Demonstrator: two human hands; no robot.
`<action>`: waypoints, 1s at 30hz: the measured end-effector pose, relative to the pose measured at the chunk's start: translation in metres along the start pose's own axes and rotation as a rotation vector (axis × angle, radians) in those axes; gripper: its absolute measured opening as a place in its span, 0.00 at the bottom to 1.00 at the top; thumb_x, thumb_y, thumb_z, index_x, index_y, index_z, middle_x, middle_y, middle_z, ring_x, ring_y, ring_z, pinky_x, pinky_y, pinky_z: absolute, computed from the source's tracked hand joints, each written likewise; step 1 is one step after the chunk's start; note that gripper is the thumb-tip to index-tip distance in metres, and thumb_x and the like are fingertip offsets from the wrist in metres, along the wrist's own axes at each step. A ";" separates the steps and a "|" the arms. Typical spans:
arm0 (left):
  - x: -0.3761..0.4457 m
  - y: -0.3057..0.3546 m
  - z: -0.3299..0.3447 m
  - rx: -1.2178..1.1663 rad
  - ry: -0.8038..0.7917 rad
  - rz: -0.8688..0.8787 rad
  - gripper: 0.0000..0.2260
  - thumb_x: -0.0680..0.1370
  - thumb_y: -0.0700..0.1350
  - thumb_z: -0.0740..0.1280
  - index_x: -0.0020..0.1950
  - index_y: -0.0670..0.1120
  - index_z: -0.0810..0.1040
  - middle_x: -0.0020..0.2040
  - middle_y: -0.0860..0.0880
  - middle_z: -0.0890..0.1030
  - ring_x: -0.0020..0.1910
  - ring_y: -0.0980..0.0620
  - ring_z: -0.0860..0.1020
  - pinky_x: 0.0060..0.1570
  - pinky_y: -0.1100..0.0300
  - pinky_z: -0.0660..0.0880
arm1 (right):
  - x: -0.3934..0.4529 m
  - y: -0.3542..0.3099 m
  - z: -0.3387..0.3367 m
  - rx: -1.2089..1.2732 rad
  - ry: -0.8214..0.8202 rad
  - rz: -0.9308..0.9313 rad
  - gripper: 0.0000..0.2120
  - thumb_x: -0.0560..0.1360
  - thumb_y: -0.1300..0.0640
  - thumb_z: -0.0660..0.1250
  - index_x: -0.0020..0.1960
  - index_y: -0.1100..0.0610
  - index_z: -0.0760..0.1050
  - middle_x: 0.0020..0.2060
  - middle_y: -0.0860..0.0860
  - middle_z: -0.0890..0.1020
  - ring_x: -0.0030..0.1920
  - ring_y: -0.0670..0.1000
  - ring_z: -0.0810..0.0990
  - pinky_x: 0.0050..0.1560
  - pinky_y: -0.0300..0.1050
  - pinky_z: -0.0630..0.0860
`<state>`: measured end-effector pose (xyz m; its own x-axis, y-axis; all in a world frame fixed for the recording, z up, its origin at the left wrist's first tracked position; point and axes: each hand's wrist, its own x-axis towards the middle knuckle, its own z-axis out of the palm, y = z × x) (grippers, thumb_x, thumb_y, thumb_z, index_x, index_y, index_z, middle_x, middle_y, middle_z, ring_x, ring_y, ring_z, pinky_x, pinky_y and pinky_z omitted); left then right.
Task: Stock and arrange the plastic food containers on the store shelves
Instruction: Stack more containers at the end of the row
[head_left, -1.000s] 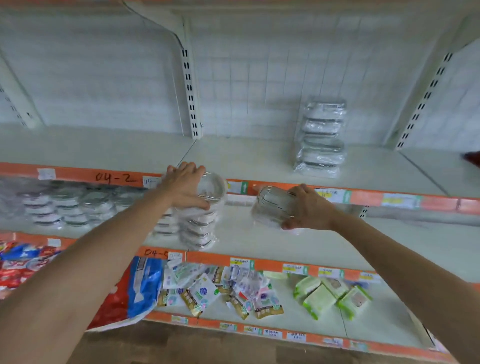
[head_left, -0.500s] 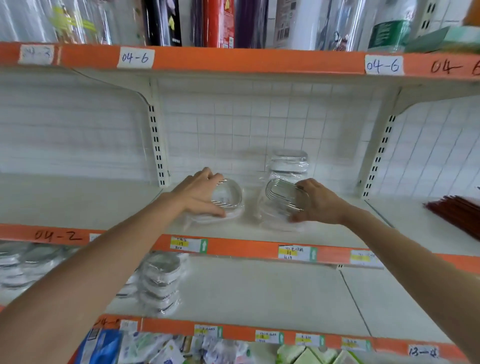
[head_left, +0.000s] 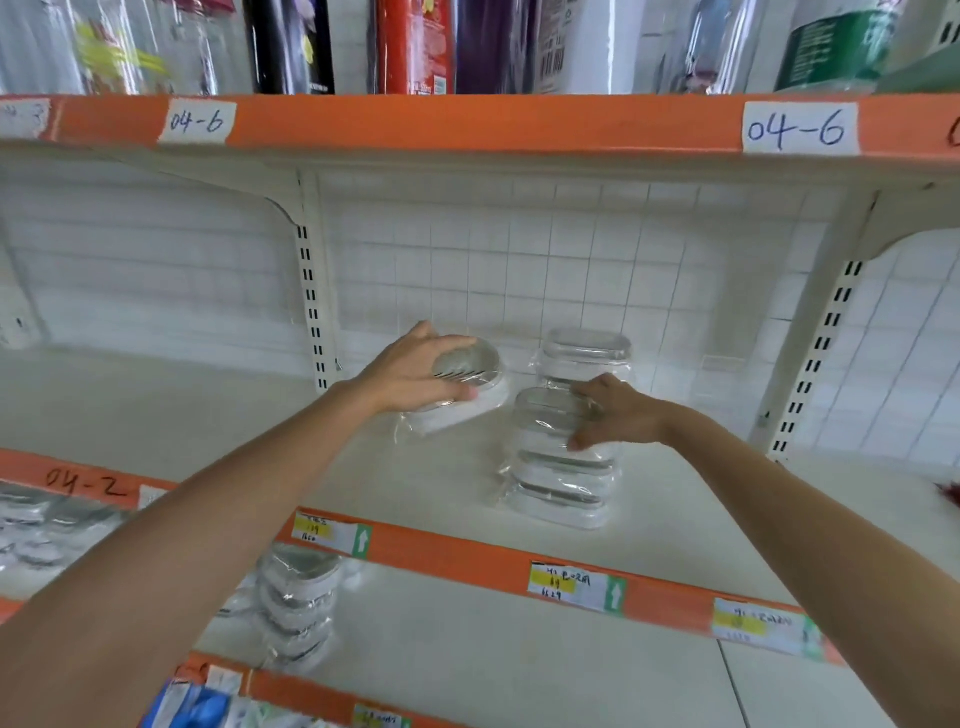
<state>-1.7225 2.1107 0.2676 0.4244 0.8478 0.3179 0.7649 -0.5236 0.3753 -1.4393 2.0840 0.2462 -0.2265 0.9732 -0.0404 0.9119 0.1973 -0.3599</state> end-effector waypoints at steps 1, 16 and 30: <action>0.005 0.002 -0.001 -0.018 0.000 0.014 0.31 0.71 0.57 0.73 0.72 0.57 0.67 0.54 0.50 0.66 0.58 0.51 0.69 0.56 0.62 0.65 | 0.002 0.004 0.001 0.041 -0.022 0.009 0.37 0.69 0.47 0.74 0.72 0.51 0.60 0.61 0.50 0.63 0.65 0.54 0.63 0.66 0.48 0.64; 0.077 0.088 0.058 0.020 -0.312 0.344 0.25 0.76 0.55 0.67 0.72 0.56 0.67 0.72 0.53 0.67 0.71 0.53 0.64 0.64 0.66 0.58 | -0.047 0.036 -0.024 0.461 0.175 0.036 0.32 0.67 0.46 0.74 0.66 0.40 0.61 0.64 0.40 0.65 0.65 0.43 0.65 0.61 0.40 0.65; 0.045 0.030 0.060 -0.462 -0.186 -0.029 0.35 0.67 0.53 0.77 0.70 0.52 0.66 0.57 0.56 0.75 0.59 0.57 0.74 0.49 0.70 0.69 | -0.022 0.023 0.002 0.533 0.269 0.016 0.27 0.68 0.50 0.75 0.61 0.38 0.64 0.53 0.33 0.72 0.53 0.36 0.73 0.49 0.29 0.70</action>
<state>-1.6511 2.1380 0.2405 0.5176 0.8410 0.1573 0.5003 -0.4466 0.7418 -1.4144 2.0663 0.2367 -0.0563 0.9851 0.1628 0.6009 0.1636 -0.7824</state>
